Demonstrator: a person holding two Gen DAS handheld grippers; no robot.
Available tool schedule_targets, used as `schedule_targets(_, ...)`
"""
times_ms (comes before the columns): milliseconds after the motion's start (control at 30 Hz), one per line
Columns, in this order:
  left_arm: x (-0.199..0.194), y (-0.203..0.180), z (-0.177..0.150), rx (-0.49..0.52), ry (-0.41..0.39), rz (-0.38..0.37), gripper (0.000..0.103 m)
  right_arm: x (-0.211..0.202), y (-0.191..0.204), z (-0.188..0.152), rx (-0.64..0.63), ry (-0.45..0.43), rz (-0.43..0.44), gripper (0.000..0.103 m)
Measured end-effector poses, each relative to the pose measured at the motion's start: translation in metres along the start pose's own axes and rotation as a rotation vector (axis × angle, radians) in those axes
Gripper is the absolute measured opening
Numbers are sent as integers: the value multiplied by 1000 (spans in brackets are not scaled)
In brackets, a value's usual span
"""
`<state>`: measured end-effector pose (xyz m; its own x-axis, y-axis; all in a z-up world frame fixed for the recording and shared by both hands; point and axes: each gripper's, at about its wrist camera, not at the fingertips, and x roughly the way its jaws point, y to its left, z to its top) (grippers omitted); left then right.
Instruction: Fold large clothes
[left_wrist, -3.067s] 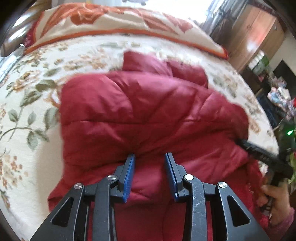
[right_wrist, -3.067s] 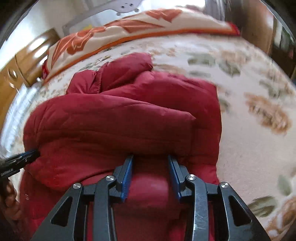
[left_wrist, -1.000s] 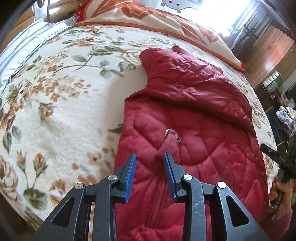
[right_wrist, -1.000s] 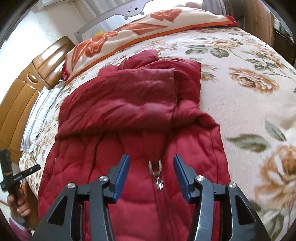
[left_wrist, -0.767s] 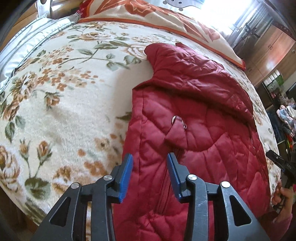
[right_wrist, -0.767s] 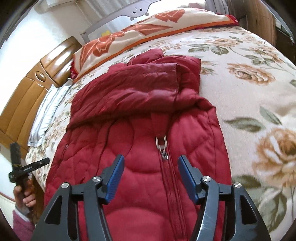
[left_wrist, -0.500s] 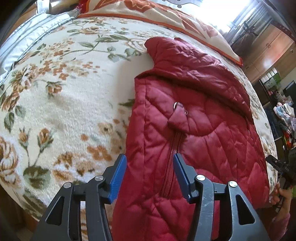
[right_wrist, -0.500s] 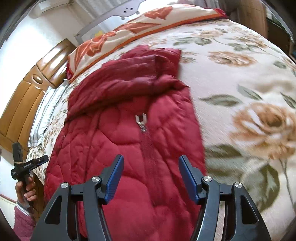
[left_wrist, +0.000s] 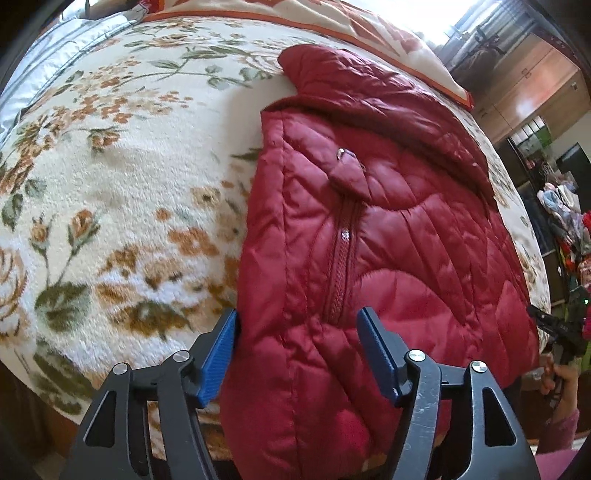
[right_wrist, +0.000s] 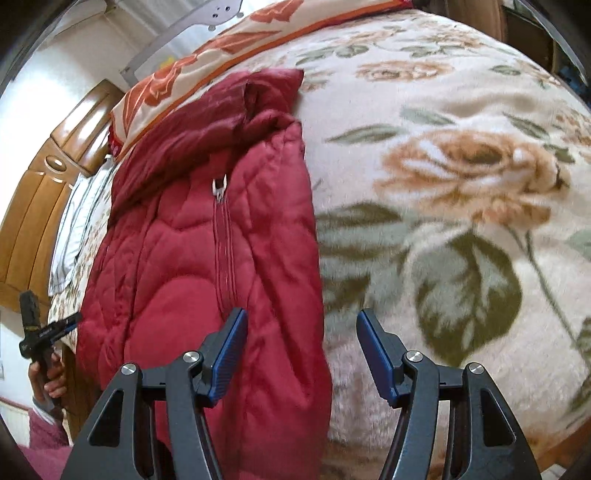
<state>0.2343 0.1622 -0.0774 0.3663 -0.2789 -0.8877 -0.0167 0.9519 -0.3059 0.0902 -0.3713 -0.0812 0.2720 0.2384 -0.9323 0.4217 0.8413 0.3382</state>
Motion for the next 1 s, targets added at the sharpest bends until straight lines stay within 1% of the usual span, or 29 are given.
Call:
schedule_targets(100, -1, 1, -7, 5, 8, -18, 68, 1, 1, -11, 1, 24, 29, 63)
schedule_targets(200, -2, 2, -14, 13, 17, -34, 69, 1, 4, -22, -8, 36, 38, 63)
schedule_targets(300, 0, 5, -22, 15, 33, -55, 69, 2, 8, -32, -16, 55, 83, 63)
schedule_targets(333, 0, 5, -25, 19, 38, -59, 69, 2, 9, -35, -20, 61, 98, 65)
schedule_targets(500, 2, 13, -40, 25, 73, -97, 69, 1, 8, -48, -44, 93, 172, 65)
schedule_targets(567, 5, 19, -45, 20, 90, -113, 69, 1, 4, -51, -39, 100, 201, 65)
schedule_targets(667, 10, 25, -50, 4, 115, -160, 70, 2, -2, -53, -23, 111, 245, 65)
schedule_targets(767, 15, 25, -49, 0, 126, -182, 69, 6, -4, -53, -20, 114, 273, 65)
schedule_targets(867, 19, 22, -48, 15, 131, -188, 70, 10, -5, -52, -15, 121, 295, 65)
schedule_targets(933, 20, 19, -48, 25, 133, -194, 70, 10, -3, -55, -28, 126, 300, 62)
schedule_targets(967, 21, 17, -48, 31, 135, -202, 69, 9, -2, -56, -37, 126, 303, 62)
schedule_targets(1000, 22, 16, -48, 35, 135, -205, 66, 8, -4, -58, -39, 131, 311, 61)
